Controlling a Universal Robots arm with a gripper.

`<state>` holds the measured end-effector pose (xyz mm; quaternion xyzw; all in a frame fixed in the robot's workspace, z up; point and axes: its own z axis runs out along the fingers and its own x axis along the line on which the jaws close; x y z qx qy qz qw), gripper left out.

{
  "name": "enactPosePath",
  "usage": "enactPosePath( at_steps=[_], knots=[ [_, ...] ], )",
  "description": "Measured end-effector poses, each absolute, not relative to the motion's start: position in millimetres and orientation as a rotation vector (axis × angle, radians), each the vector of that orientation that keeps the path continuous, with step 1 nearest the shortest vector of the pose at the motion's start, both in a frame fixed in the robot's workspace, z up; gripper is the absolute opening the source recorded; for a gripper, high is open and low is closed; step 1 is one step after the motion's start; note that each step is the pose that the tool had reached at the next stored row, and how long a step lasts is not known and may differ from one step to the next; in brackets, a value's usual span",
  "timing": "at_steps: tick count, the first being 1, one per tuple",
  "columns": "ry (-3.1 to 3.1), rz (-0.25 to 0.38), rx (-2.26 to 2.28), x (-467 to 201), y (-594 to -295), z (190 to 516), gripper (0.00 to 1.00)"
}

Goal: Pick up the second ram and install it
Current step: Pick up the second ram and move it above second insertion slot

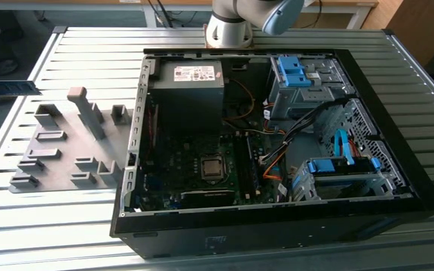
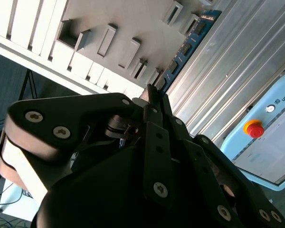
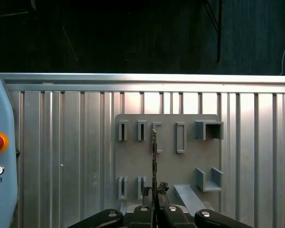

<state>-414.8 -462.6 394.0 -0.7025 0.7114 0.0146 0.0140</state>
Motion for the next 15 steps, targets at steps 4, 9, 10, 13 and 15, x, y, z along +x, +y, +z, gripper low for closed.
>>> enactPosePath(
  at_steps=[4, 9, 10, 13, 15],
  knots=[
    [2.215, 0.045, -2.188, -411.8, -462.5, 394.1, 0.14],
    [2.215, 0.045, -2.188, -402.5, -462.6, 394.0, 0.14],
    [2.215, 0.045, -2.188, -400.3, -462.6, 394.1, 0.14],
    [2.215, 0.045, -2.187, -393.7, -462.5, 394.0, 0.14],
    [2.215, 0.045, -2.187, -390.1, -462.5, 394.0, 0.14]
  ],
)
